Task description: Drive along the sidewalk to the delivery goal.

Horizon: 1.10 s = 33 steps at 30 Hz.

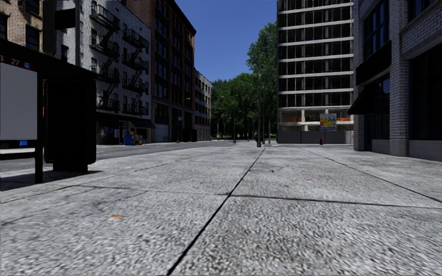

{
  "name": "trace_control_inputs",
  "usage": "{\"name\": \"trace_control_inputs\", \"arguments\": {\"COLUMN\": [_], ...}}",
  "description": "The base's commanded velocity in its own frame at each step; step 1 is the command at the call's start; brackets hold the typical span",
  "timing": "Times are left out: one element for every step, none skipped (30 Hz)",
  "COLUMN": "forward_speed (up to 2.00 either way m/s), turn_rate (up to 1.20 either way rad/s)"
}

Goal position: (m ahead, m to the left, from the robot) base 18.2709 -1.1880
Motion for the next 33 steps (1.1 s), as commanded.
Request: {"name": "trace_control_inputs", "arguments": {"forward_speed": [2.0, 2.0, 2.0, 2.0, 2.0, 2.0, 2.0, 2.0, 2.0, 2.0, 2.0, 2.0, 2.0, 2.0, 2.0, 2.0, 2.0, 2.0, 2.0, 2.0, 2.0, 2.0, 2.0, 2.0, 2.0, 2.0, 2.0, 2.0, 2.0, 2.0, 2.0, 2.0, 2.0], "turn_rate": [0.0, 0.0, 0.0, 0.0, 0.0, 0.0, 0.0, 0.0, 0.0, 0.0, 0.0, 0.0, 0.0, 0.0, 0.0, 0.0, 0.0, -0.07, -0.32, -0.32, -0.38, -0.39, -0.39, -0.33, -0.33, -0.07, 0.0, 0.0, 0.0, 0.0, 0.0, 0.0, 0.0]}}
